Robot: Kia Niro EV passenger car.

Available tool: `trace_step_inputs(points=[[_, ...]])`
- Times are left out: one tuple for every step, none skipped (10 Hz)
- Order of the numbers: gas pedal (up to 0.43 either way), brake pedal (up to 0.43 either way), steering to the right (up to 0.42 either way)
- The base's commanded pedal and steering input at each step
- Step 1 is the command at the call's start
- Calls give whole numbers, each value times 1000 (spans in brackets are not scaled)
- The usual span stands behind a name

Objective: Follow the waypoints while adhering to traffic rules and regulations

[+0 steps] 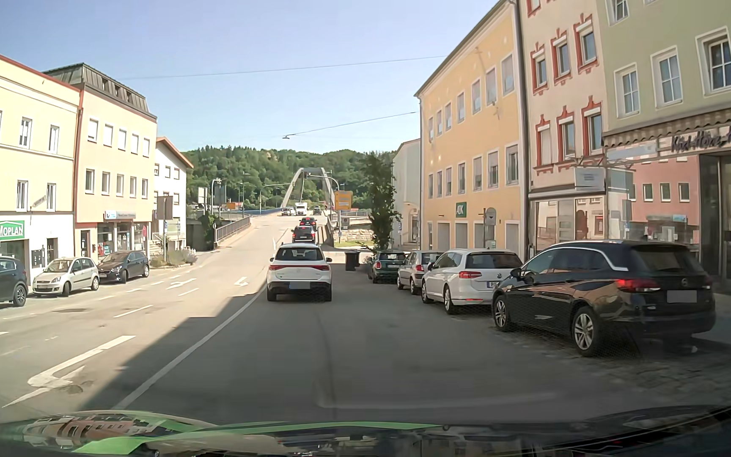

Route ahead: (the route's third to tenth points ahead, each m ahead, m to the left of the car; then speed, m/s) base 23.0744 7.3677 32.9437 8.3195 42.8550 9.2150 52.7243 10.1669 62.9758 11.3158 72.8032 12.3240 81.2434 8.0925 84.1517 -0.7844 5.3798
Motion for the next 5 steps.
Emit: trace_step_inputs(points=[[0,67,-36],[0,67,-41],[0,67,-48],[0,67,-56],[0,49,-63]])
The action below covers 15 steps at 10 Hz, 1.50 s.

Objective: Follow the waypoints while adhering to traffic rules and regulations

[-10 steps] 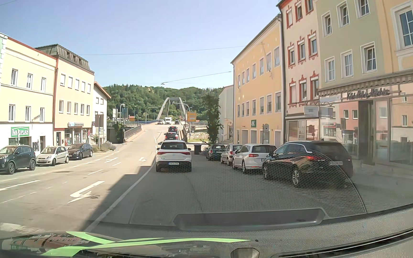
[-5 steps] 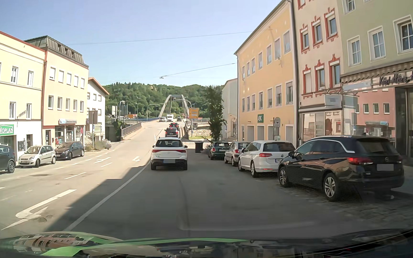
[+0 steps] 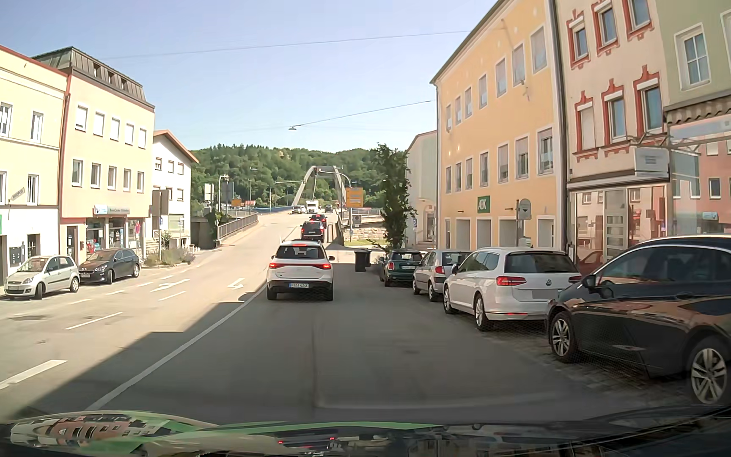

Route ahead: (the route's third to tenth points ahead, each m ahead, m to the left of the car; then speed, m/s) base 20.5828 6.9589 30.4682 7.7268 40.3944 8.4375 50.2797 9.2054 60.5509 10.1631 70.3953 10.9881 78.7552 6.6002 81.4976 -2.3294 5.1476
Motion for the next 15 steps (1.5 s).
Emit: trace_step_inputs(points=[[0,24,-65],[0,12,-66],[0,0,-69],[0,0,-73],[0,0,-75],[0,0,-76],[0,0,-76],[0,0,-78],[0,0,-79],[0,0,-79],[0,0,-79],[0,12,-78],[0,6,-78],[0,0,-78],[0,6,-76]])
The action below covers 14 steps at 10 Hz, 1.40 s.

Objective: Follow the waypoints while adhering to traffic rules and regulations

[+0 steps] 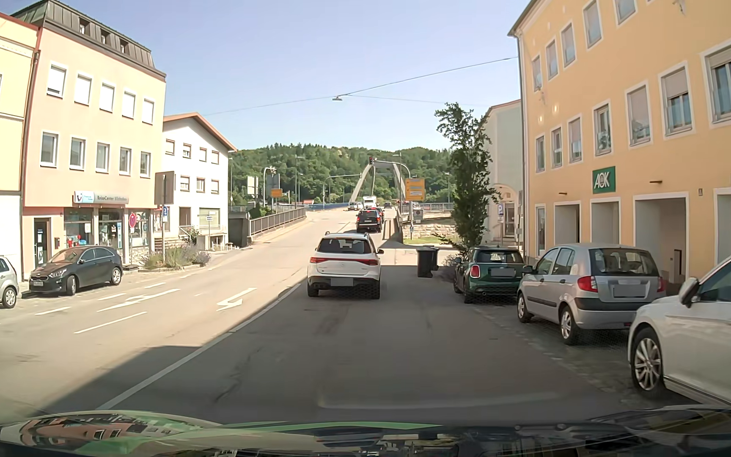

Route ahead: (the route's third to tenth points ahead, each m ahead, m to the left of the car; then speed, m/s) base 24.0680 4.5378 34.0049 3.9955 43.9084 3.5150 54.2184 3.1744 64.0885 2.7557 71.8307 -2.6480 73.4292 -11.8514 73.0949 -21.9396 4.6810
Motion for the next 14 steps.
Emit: trace_step_inputs(points=[[0,12,-74],[0,30,-73],[0,61,-72],[0,91,-69],[0,128,-65],[0,134,-53],[0,140,-35],[0,146,-25],[0,152,-18],[0,165,-10],[0,165,-5],[0,165,-5],[0,171,-5],[0,165,-5]])
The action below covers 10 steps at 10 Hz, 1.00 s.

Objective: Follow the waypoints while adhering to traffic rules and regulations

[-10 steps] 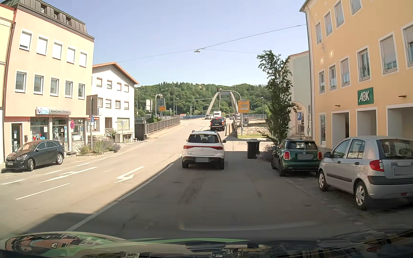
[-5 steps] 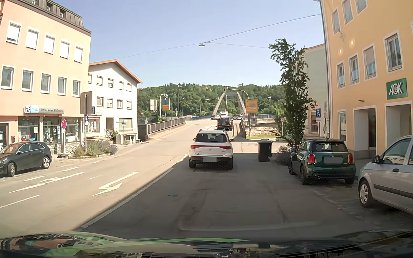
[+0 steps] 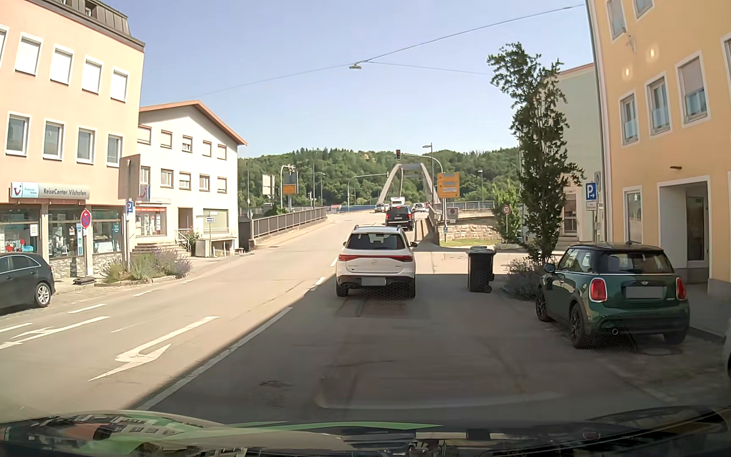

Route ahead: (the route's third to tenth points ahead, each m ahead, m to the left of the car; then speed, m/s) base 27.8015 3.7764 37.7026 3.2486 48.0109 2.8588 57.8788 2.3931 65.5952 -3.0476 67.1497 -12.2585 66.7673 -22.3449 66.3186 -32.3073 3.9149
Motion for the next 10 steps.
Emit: trace_step_inputs(points=[[0,159,-5],[0,140,-4],[0,116,-4],[0,110,-4],[0,98,-4],[0,85,-4],[0,49,-4],[0,24,-4],[0,0,-3],[0,0,-4]])
